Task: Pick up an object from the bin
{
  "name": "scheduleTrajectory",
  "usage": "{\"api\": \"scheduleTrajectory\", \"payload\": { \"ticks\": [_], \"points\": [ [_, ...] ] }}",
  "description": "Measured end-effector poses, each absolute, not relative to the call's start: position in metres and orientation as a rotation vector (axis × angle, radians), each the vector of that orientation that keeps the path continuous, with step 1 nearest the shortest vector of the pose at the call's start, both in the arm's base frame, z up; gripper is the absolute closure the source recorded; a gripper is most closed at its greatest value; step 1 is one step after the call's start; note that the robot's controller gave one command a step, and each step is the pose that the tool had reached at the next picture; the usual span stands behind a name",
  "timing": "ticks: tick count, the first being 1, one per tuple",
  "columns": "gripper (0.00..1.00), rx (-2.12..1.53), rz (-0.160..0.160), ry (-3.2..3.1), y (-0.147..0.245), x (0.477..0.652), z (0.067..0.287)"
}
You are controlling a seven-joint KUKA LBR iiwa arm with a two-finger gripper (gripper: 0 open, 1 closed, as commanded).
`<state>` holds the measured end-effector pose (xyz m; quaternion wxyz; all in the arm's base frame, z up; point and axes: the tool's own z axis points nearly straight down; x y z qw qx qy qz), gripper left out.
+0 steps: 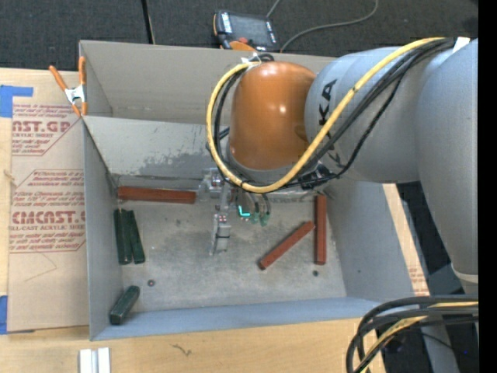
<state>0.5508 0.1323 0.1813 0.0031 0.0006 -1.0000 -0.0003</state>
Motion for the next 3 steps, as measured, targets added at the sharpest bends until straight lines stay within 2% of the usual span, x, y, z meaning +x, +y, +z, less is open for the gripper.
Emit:
{"api": "scheduleTrajectory", "payload": {
  "ticks": [1,2,3],
  "points": [
    [0.00,0.414,-0.006,-3.117,0.245,0.554,0.164],
    [0.00,0.419,0.003,-3.103,0.222,0.504,0.084],
    [0.00,0.923,-0.002,-3.009,0.212,0.516,0.191]
  ]
}}
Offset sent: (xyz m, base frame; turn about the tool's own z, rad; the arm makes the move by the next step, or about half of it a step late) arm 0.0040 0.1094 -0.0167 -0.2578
